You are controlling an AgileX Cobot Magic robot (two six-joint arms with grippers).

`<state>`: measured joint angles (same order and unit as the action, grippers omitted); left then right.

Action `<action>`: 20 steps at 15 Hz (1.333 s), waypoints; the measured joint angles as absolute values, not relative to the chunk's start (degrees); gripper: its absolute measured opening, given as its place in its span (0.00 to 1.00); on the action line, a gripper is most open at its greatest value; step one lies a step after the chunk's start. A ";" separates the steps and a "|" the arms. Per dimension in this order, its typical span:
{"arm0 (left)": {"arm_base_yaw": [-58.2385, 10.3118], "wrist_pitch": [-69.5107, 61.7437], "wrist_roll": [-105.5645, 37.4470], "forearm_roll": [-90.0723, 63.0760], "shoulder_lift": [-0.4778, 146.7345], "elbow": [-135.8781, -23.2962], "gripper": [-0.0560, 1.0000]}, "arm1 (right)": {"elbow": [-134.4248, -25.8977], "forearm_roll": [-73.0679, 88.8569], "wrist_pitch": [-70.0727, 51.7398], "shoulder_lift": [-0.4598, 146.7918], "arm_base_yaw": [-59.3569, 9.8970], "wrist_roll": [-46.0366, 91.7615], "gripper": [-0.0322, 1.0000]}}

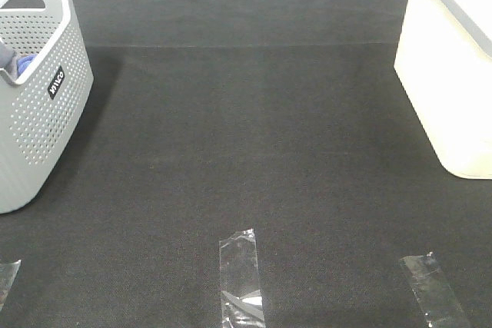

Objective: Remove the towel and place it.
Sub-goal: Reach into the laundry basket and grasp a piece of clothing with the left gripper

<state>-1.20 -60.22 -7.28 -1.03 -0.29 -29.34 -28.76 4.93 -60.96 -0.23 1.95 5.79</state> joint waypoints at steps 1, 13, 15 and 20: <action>-1.20 -60.22 -7.28 -1.03 -0.29 -29.34 0.75 | -28.76 4.93 -60.96 -0.23 1.95 5.79 0.72; -1.20 -60.22 -7.28 -1.03 -0.29 -29.34 0.75 | -28.76 4.93 -60.96 -0.23 1.95 5.79 0.72; -1.20 -60.22 -7.28 -1.03 -0.29 -29.34 0.75 | -28.76 4.93 -60.96 -0.23 1.95 5.79 0.72; -1.20 -60.22 -7.28 -1.03 -0.29 -29.34 0.75 | -28.76 4.93 -60.96 -0.23 1.95 5.79 0.72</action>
